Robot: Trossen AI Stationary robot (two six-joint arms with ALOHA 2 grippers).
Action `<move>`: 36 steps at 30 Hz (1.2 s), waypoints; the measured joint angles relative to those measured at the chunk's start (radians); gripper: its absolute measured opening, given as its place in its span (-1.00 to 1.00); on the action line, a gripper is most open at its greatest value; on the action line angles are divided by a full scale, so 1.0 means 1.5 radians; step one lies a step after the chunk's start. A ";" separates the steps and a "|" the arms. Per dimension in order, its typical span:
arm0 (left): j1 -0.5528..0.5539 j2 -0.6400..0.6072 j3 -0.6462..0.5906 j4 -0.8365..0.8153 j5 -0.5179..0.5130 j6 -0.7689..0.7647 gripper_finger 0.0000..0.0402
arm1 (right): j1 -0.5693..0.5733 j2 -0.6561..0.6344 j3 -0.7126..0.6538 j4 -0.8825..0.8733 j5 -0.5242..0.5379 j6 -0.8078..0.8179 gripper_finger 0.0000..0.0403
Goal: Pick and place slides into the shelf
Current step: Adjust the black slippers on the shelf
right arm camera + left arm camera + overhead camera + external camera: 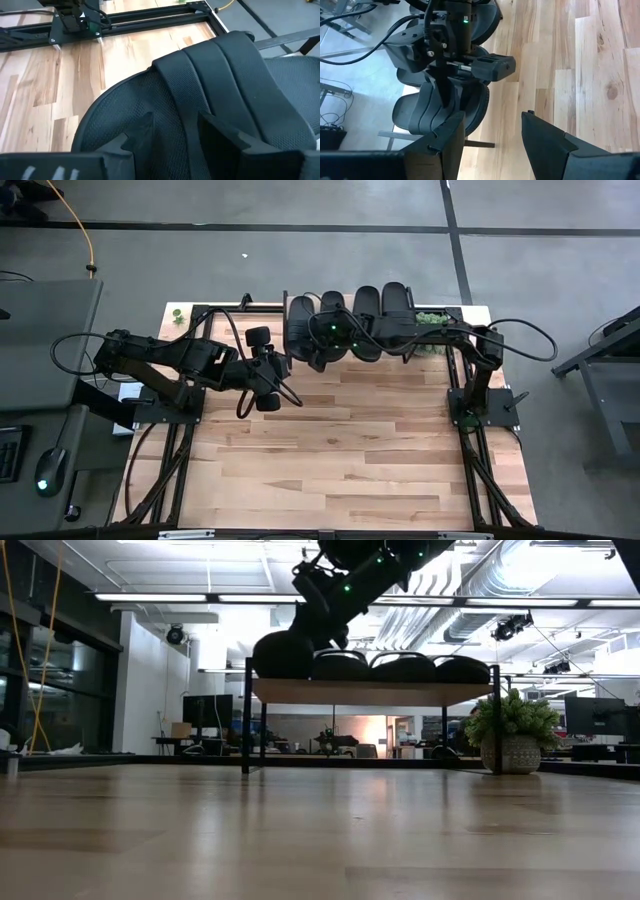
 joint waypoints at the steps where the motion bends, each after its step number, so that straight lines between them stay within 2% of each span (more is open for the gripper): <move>1: 0.000 0.000 0.000 0.000 0.000 0.000 -0.12 | -0.001 0.000 0.000 -0.003 0.000 0.006 -0.29; 13: 0.000 0.000 0.000 0.000 0.001 -0.002 -0.12 | -0.003 -0.001 0.000 -0.014 0.005 0.012 -0.29; 17: 0.000 0.000 0.000 -0.001 0.001 -0.002 -0.12 | 0.000 -0.003 -0.002 0.008 -0.018 0.010 -0.29; 25: 0.000 0.000 0.000 -0.009 0.003 -0.002 -0.12 | 0.002 -0.010 -0.005 0.025 -0.014 -0.005 -0.29; 36: 0.001 -0.003 0.000 -0.015 0.000 0.000 -0.12 | 0.003 -0.098 -0.011 0.016 -0.017 -0.013 -0.29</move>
